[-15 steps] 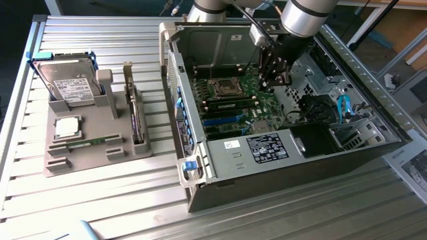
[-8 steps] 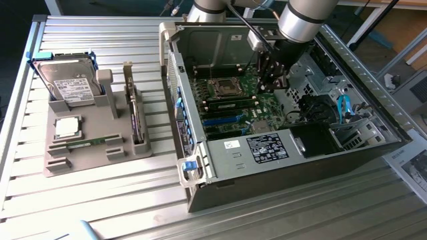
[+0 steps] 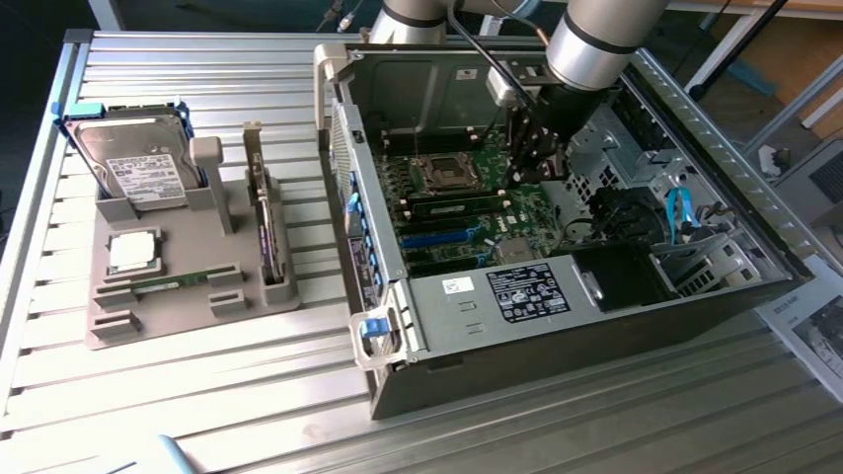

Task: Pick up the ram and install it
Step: 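Press down the ram until it locks into place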

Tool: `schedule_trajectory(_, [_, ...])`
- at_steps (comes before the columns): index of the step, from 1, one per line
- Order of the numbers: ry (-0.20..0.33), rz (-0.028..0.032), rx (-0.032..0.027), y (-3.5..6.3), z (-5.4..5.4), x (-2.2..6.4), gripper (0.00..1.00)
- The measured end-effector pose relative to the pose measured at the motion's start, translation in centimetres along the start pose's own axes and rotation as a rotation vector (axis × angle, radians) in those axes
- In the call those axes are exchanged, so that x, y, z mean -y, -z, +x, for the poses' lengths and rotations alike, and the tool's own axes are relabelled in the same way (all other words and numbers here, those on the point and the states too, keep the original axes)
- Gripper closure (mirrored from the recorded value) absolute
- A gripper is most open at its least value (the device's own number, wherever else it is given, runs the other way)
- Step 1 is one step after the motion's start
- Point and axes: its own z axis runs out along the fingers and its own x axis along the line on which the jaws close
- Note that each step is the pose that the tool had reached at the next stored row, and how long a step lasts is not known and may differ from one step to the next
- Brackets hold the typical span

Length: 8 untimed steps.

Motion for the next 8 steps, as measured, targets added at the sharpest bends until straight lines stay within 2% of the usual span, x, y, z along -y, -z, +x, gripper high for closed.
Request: schedule_trajectory(8, [0.0, 0.0, 0.0002, 0.0, -0.03, 0.2, 0.9])
